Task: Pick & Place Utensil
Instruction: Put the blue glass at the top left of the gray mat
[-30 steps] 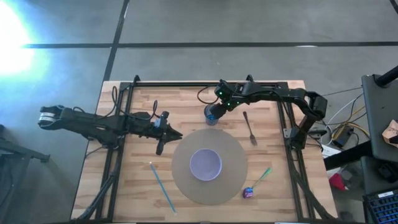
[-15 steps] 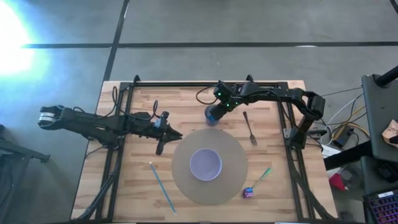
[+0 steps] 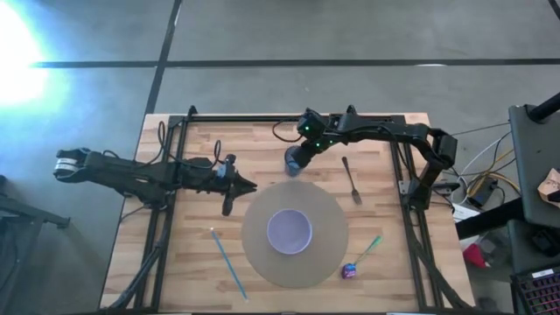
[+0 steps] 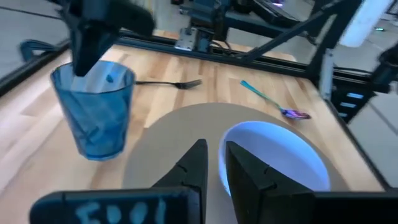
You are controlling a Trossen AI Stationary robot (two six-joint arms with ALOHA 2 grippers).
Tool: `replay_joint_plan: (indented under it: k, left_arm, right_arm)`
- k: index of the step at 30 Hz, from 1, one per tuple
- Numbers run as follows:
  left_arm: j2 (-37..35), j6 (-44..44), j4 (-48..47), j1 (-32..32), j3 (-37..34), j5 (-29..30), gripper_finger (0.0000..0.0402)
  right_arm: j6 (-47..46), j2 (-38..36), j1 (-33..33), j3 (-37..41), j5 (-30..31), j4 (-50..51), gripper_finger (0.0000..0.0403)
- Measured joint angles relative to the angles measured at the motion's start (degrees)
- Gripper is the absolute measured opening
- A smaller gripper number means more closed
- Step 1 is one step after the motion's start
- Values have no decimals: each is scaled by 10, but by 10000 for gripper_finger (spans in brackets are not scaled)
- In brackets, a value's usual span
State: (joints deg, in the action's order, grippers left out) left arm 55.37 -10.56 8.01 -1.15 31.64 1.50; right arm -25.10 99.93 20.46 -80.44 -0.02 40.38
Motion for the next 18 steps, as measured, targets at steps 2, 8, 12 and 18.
replay_joint_plan:
  k: [2, 8, 12, 18]
  left_arm:
    - [0, 3, 0, 0, 0, 10, 51]
    - [0, 14, 9, 0, 0, 46, 56]
    - [0, 17, 24, 0, 0, 86, 80]
    - [0, -34, 47, 1, 5, 183, 136]
  right_arm:
    - [9, 0, -6, -17, 0, 3, 13]
    - [32, -1, -28, -58, 1, 28, 13]
    - [48, -1, -43, -70, 1, 29, 13]
    - [78, -1, -70, -75, 44, 28, 13]
